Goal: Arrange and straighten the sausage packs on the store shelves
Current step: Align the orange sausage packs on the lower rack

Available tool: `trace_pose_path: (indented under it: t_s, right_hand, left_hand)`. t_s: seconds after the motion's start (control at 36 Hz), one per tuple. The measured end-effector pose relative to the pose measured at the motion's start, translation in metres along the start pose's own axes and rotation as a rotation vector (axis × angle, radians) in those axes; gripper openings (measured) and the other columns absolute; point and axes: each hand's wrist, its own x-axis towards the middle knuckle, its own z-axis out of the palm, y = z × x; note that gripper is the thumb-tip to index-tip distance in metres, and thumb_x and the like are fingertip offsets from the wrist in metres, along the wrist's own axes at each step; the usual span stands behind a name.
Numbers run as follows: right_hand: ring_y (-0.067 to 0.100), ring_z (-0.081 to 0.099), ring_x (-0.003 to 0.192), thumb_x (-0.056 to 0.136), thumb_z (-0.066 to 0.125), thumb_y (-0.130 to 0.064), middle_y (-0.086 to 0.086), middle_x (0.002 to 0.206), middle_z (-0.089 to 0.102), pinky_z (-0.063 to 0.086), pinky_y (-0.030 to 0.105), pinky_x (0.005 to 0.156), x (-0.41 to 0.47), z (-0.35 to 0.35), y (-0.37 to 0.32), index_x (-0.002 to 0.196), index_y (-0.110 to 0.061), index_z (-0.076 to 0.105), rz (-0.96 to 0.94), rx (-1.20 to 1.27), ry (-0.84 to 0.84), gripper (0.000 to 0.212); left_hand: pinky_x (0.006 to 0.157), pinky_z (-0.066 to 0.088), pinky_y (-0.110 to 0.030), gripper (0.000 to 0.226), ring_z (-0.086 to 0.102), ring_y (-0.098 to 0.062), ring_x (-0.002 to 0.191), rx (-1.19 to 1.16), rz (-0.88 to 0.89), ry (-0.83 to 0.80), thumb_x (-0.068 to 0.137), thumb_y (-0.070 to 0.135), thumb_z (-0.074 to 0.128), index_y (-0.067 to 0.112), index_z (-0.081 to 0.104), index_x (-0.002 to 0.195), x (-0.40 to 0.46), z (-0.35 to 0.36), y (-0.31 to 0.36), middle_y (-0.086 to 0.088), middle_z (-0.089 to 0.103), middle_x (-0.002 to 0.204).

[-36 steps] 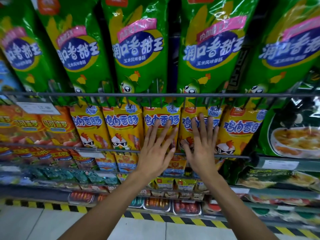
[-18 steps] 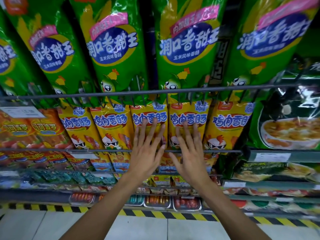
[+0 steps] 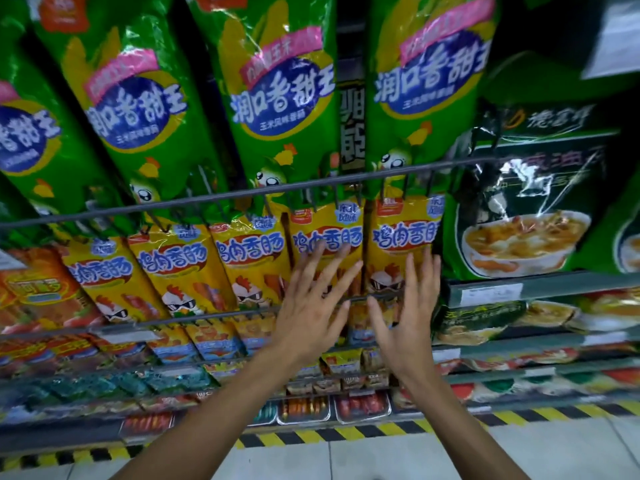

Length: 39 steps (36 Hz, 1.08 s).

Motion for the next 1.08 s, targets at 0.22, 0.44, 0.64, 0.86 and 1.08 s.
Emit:
trace_pose_path:
  t_s: [0.22, 0.44, 0.64, 0.86, 1.08]
  right_hand:
    - [0.025, -0.010, 0.157, 0.097, 0.066, -0.030, 0.002, 0.169, -0.013, 0.020, 0.061, 0.122, 0.013, 0.000, 0.010, 0.162, -0.015, 0.008, 0.032, 0.029, -0.094, 0.088]
    - [0.019, -0.001, 0.157, 0.097, 0.067, -0.025, -0.002, 0.170, -0.004, 0.022, 0.047, 0.125, 0.017, -0.016, 0.015, 0.161, -0.017, 0.016, -0.019, 0.088, -0.164, 0.082]
    - [-0.004, 0.004, 0.152, 0.106, 0.051, -0.030, -0.010, 0.169, 0.005, 0.008, 0.004, 0.115, 0.023, -0.017, 0.013, 0.162, -0.022, 0.010, 0.212, 0.155, -0.037, 0.070]
    - [0.002, 0.024, 0.149, 0.108, 0.043, -0.023, -0.005, 0.165, 0.027, 0.022, 0.009, 0.115, 0.033, -0.023, 0.017, 0.160, -0.019, 0.026, 0.210, 0.137, -0.022, 0.055]
    - [0.012, 0.039, 0.144, 0.107, 0.043, -0.009, -0.001, 0.158, 0.040, 0.037, 0.031, 0.117, 0.038, -0.043, 0.027, 0.154, -0.013, 0.037, 0.086, 0.044, -0.115, 0.048]
  left_hand:
    - [0.127, -0.001, -0.055, 0.070, -0.009, -0.034, 0.157, 0.178, -0.025, -0.091, 0.106, 0.054, 0.036, 0.027, 0.005, 0.164, 0.012, 0.024, 0.001, -0.005, -0.009, 0.171]
    - [0.126, -0.001, -0.055, 0.070, -0.009, -0.034, 0.157, 0.151, -0.035, -0.085, 0.107, 0.053, 0.036, 0.026, 0.005, 0.164, 0.011, 0.023, 0.001, -0.005, -0.009, 0.171]
    - [0.124, -0.001, -0.063, 0.065, -0.004, -0.039, 0.156, 0.056, 0.111, -0.029, 0.106, 0.040, 0.047, 0.029, 0.017, 0.163, 0.017, 0.018, 0.014, 0.002, 0.004, 0.172]
    - [0.126, -0.006, -0.054, 0.064, -0.006, -0.025, 0.158, 0.189, 0.193, -0.114, 0.108, 0.048, 0.037, 0.030, 0.011, 0.163, 0.037, 0.021, 0.004, 0.009, 0.000, 0.171]
    - [0.127, -0.001, -0.052, 0.063, -0.003, -0.022, 0.158, 0.181, 0.200, -0.106, 0.108, 0.052, 0.033, 0.031, 0.010, 0.163, 0.028, 0.025, -0.011, 0.009, 0.001, 0.171]
